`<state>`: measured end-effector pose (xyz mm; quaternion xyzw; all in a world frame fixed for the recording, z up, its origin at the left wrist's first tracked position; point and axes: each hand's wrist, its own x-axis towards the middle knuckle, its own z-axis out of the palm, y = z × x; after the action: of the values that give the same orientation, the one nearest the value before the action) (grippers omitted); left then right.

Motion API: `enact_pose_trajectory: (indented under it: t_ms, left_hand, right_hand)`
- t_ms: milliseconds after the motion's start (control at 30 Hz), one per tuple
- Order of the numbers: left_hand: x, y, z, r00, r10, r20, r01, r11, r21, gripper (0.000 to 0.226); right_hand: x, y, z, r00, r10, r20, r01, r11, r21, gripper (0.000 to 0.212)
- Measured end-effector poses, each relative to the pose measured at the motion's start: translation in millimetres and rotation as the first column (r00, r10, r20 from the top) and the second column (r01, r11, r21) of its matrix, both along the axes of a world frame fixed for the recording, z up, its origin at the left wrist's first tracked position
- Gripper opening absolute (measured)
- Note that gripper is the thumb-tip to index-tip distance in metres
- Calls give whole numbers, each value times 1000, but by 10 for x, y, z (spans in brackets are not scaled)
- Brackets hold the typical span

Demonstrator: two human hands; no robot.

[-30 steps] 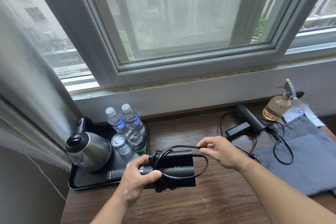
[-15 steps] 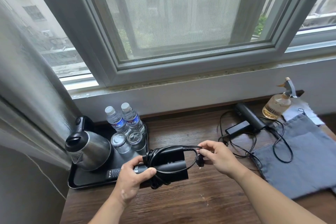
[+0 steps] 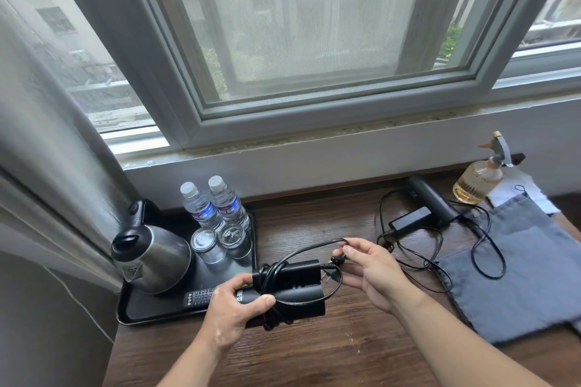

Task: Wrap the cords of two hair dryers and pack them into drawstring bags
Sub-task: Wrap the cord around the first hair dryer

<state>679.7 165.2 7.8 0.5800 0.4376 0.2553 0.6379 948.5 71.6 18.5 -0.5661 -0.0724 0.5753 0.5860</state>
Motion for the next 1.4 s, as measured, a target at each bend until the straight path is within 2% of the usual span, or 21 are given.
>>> enact_pose_trajectory:
  t_ms: [133,233,367,667,1000,1167,1300,1400]
  left_hand:
    - [-36,2,-23,999,6,-37,-6,1000,20,63]
    - [-64,31,-50,998,15,-54,-15,1000,-8,69]
    - [-43,25,-24,998,7,-61,-6,1000,18,54]
    - [10,28,-20,1000,18,-16,-18,1000,-7,71]
    - [0,33,-80,999,23,-40,-23,1000,2,70]
    - [17,30,-69,997,30,-69,-29,999,12,52]
    - [23,47,-93,996,30,-81,-27,999,38,48]
    - [22,57,-126,993,50,-102,-45,997,57,50]
  right_hand:
    - [-46,-6,12,995,-26,-99,24,1000,-18,14]
    - [-47,-7,26,995,-13,-102,9,999,-35,14]
    - [-23,8,50,997,4,-78,-9,998,-54,15]
    - [-99,22,114,994,53,-100,-57,998,-33,15]
    - [-144,-41,109,995,57,-78,-58,998,-15,17]
    - [-192,-43,134,994,83,-65,-85,996,-35,19]
    - [-227,-56,124,995,89,-47,-92,994,-51,19]
    - [-285,-80,133,982,171,78,-165,984,-73,23]
